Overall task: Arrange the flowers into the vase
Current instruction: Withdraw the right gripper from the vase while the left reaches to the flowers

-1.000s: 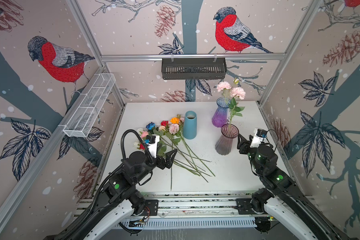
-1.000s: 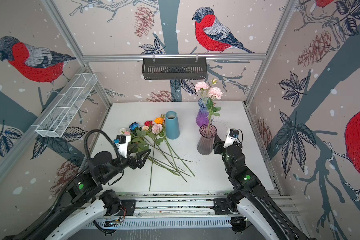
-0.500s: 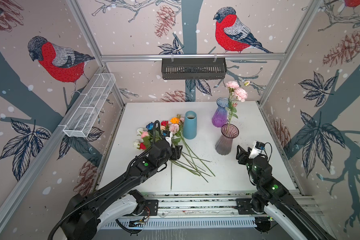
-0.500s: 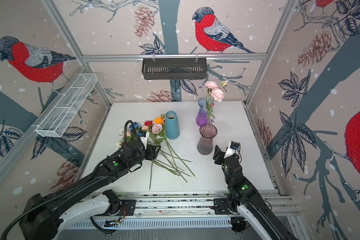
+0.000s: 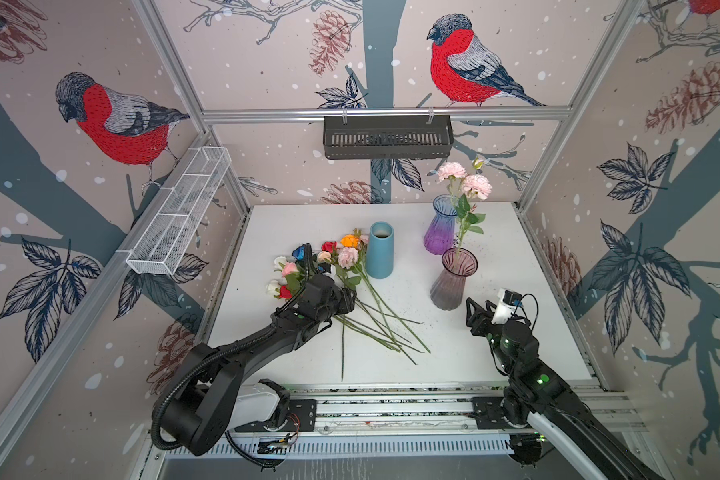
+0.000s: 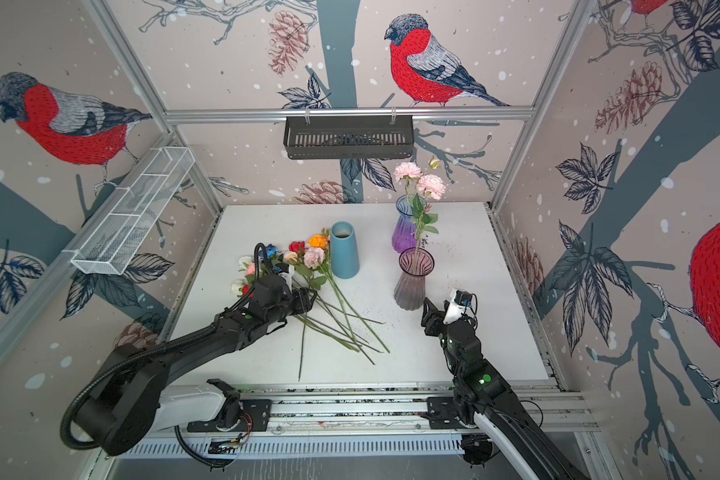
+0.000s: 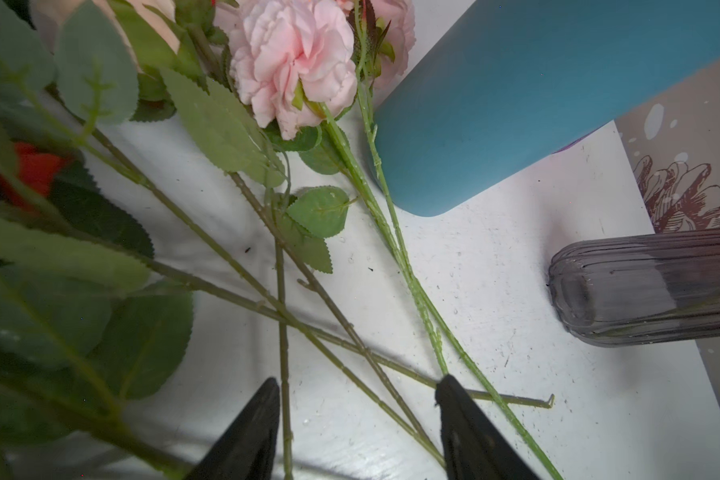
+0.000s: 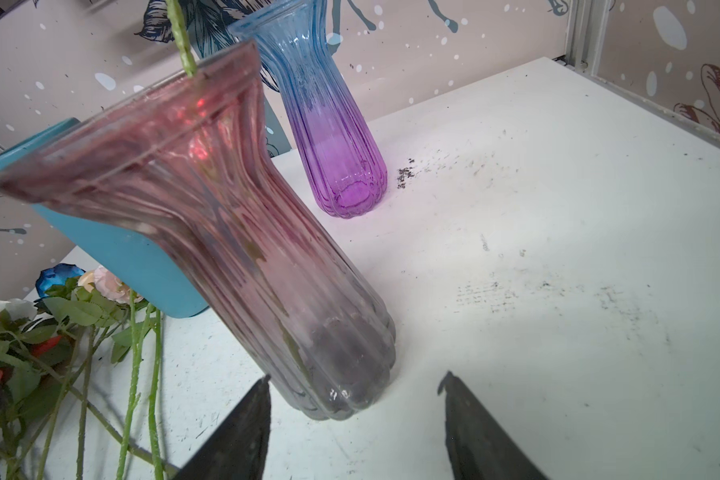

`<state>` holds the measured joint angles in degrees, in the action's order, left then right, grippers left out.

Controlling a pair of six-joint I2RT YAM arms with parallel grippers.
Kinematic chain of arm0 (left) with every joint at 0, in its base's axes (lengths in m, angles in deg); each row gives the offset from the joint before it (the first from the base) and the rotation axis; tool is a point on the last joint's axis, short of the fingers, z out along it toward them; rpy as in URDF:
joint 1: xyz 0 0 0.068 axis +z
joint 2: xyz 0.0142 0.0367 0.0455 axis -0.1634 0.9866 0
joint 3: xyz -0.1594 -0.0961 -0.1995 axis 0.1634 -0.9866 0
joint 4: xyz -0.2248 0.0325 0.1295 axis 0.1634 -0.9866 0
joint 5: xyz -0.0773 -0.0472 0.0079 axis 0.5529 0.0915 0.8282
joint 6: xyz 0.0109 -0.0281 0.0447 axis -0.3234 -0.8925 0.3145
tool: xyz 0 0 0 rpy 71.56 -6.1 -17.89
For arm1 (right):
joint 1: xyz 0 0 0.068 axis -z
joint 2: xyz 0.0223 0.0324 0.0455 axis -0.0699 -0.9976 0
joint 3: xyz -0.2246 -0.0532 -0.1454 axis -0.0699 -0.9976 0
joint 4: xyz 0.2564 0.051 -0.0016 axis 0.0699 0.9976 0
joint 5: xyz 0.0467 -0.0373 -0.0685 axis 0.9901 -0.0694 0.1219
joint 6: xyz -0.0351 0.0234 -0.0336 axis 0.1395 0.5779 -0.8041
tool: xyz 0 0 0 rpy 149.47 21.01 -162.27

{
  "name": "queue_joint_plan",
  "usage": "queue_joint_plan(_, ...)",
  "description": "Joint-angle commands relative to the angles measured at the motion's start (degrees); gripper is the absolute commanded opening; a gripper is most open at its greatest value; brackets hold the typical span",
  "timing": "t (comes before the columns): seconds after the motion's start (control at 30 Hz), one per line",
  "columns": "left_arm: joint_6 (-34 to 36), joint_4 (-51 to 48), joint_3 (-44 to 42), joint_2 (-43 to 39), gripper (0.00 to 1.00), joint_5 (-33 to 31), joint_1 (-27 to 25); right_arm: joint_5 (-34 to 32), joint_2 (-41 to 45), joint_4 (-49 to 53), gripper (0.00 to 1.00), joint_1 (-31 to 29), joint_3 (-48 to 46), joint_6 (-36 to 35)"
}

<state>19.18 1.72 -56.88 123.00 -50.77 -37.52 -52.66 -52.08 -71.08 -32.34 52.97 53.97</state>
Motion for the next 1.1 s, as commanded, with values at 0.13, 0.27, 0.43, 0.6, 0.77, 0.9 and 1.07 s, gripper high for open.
queue_joint_plan(0.13,-1.45,3.11,5.84,7.56,0.41,3.55,2.84,0.6,2.9,-1.23,0.66,-0.14,-0.68,0.3)
queue_joint_plan(0.27,-1.94,4.32,6.1,10.48,0.4,4.28,3.66,1.02,3.72,-1.49,0.66,-0.14,-1.03,0.03)
queue_joint_plan(0.43,-2.59,8.71,5.7,13.06,0.4,8.03,3.93,1.25,3.72,-1.8,0.66,-0.14,-1.12,-0.06)
queue_joint_plan(0.6,-3.43,13.97,6.07,16.15,0.38,13.54,3.95,1.26,3.67,-1.85,0.66,-0.14,-1.12,-0.06)
queue_joint_plan(0.77,-4.15,16.38,6.63,18.8,0.36,15.14,3.95,1.06,3.63,-1.88,0.66,-0.14,-1.14,-0.05)
queue_joint_plan(0.9,-4.22,18.02,7.53,21.31,0.39,17.1,3.95,1.12,3.63,-2.06,0.66,-0.14,-1.25,-0.1)
queue_joint_plan(1.07,-4.9,20.63,8.8,25.12,0.4,19.74,3.95,1.59,3.54,-2.29,0.66,-0.22,-1.31,-0.36)
